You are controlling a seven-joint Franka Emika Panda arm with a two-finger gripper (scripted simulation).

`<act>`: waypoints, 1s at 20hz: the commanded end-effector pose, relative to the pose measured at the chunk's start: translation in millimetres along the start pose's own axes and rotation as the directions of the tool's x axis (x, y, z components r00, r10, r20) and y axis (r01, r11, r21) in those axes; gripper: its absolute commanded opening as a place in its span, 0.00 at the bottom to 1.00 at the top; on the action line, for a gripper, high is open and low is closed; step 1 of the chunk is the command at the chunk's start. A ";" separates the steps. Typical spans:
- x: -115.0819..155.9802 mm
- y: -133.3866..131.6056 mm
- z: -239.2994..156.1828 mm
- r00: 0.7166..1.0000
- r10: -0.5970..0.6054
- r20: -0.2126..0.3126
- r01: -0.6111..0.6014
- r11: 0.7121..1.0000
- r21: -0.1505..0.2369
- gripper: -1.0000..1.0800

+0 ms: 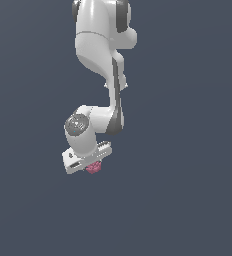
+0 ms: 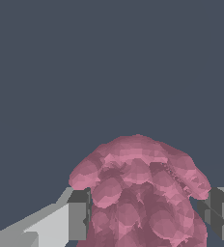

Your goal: Pick up the object and move it to a goal position.

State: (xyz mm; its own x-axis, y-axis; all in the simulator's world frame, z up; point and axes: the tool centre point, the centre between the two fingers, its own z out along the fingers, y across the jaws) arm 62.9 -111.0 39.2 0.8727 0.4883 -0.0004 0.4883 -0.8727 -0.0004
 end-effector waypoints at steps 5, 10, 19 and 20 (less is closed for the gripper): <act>-3.6 2.1 -14.1 1.000 0.000 0.000 0.000 1.000 0.000 0.00; -11.2 6.2 -43.0 1.000 0.000 0.000 0.000 1.000 0.000 0.00; -34.6 19.3 -135.3 1.000 0.000 -0.001 0.000 1.000 0.000 0.00; -37.5 21.1 -147.0 1.000 0.000 -0.001 0.000 1.000 0.000 0.00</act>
State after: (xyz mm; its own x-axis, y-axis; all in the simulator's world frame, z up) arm 43.5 -143.4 168.2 0.8726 0.4885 -0.0002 0.4885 -0.8726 -0.0003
